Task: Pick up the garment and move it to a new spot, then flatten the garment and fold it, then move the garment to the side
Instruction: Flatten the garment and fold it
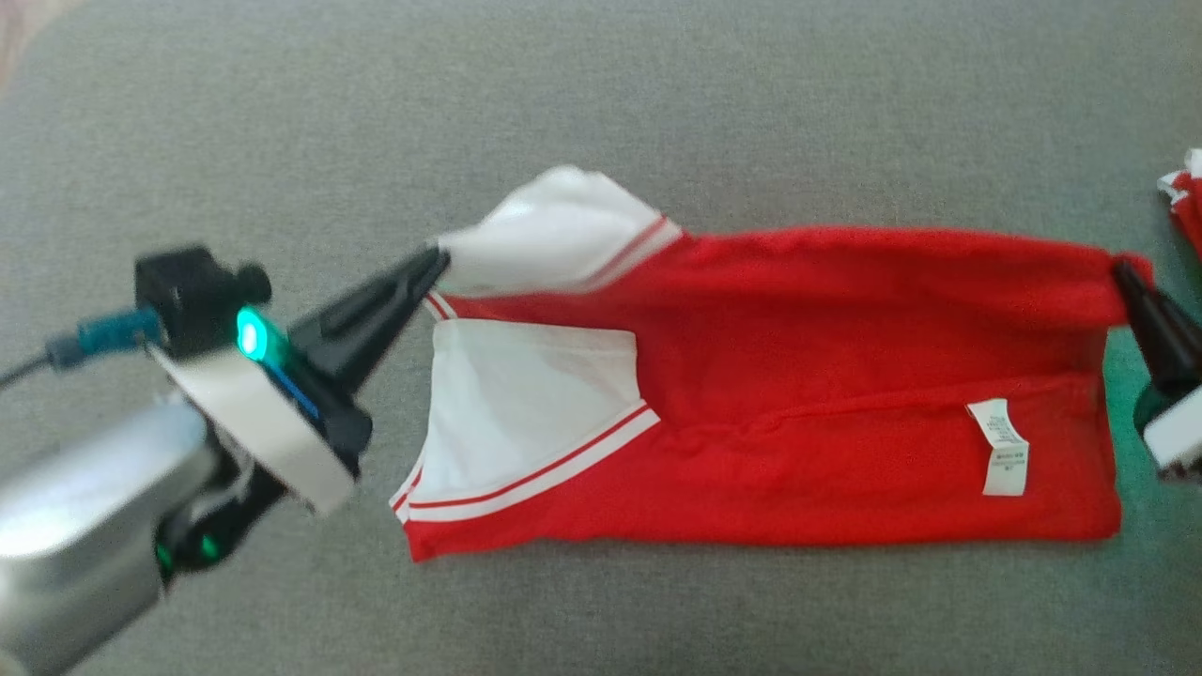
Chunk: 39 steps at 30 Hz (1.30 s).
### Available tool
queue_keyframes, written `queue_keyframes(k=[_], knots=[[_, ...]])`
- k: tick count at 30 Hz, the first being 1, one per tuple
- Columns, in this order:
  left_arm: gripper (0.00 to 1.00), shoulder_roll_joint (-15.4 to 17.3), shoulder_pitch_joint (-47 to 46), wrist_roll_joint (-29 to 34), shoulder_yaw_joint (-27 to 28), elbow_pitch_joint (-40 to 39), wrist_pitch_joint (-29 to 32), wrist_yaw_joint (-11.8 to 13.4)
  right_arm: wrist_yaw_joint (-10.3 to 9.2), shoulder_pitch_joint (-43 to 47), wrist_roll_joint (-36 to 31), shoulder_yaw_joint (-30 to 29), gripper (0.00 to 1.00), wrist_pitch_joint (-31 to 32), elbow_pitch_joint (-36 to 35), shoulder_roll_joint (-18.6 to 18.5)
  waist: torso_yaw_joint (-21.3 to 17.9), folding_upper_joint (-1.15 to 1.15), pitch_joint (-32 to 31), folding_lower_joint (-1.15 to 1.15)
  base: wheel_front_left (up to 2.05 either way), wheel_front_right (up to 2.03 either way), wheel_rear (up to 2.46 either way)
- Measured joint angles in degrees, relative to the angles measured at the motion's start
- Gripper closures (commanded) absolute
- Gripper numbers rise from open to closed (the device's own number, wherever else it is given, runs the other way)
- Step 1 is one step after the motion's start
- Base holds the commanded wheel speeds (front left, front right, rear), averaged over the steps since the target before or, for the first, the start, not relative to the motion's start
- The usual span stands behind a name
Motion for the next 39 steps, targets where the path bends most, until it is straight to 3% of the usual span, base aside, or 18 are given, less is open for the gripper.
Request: queue_keyframes(k=[11, 18, 19, 21, 22, 23, 24, 25, 26, 27, 32, 39], knots=[[1.0, 0.8, 10.9, 3.4, 0.0, -2.1, -0.6, 0.0, 0.0, 8.8, 1.0, -2.8, 1.0, -0.5, -0.8, 0.1, 1.9, 0.0, -1.7, 0.01, 0.0, 0.0, 0.0], [1.0, -0.7, 14.9, 4.5, 0.1, -1.5, -0.7, 0.2, 0.0, 12.1, 1.1, -4.0, 1.0, -0.5, -1.9, 1.1, 2.4, 0.0, -1.8, 0.01, 0.0, 0.0, 0.0], [1.0, -0.9, 15.5, 4.5, 0.1, -1.2, -0.7, 0.5, 0.0, 12.6, 1.1, -4.0, 0.96, -0.5, -2.0, 1.3, 2.4, 0.0, -1.9, 0.01, 0.0, 0.0, 0.0], [1.0, -1.3, 16.8, 4.8, 0.1, -0.5, -0.7, 0.6, 0.0, 13.7, 1.1, -4.3, 0.61, -0.5, -2.0, 2.0, 2.3, 0.0, -2.1, 0.01, 0.0, 0.0, 0.0], [1.0, -1.6, 17.3, 4.8, 0.1, -0.1, -0.7, 0.6, 0.0, 14.3, 1.1, -4.4, 0.16, -0.5, -2.0, 2.2, 2.3, 0.0, -2.2, 0.01, 0.0, 0.0, 0.0], [1.0, -2.1, 17.7, 4.8, 0.1, 0.2, -1.2, 0.8, 0.0, 14.8, 1.0, -4.8, 0.16, -0.5, -2.0, 2.6, 2.2, 0.0, -2.3, 0.01, 0.0, 0.0, 0.0], [1.0, -2.6, 18.1, 4.8, 0.2, 0.6, -1.2, 1.3, 0.0, 15.1, 0.9, -5.3, 0.0, -0.5, -1.7, 3.0, 2.2, 0.0, -2.4, 0.01, 0.0, 0.0, 0.0], [0.93, -3.2, 18.4, 4.8, 0.4, 1.0, -1.4, 1.8, 0.0, 15.3, 0.9, -5.8, 0.0, -0.6, -1.6, 3.4, 2.2, 0.0, -2.6, 0.01, 0.0, 0.0, 0.0], [0.65, -3.8, 18.9, 4.8, 0.6, 1.3, -1.7, 2.6, 0.0, 15.6, 0.7, -6.2, 0.0, -0.9, -1.5, 3.8, 2.1, 0.0, -2.9, 0.01, 0.0, 0.0, 0.0], [0.03, -3.8, 18.9, 4.8, 0.6, 1.3, -1.7, 2.6, 0.0, 15.6, 0.7, -6.2, 0.0, -0.9, -1.5, 3.8, 2.1, 0.0, -2.9, 0.01, 0.0, 0.0, 0.0], [0.0, -7.4, 23.7, 5.5, 5.8, 2.0, -2.7, 7.2, 0.0, 17.6, -1.7, -7.5, 0.0, -3.3, -1.5, 6.1, 1.5, 0.0, -4.7, 0.01, 0.0, 0.0, 0.0], [0.0, -16.2, 38.2, 19.2, 25.4, 1.3, -2.7, 18.2, 0.0, 22.6, -4.8, -9.9, 0.0, -5.2, -1.4, 11.6, 1.3, 0.0, -8.0, 0.01, 0.0, 0.0, 0.0]])
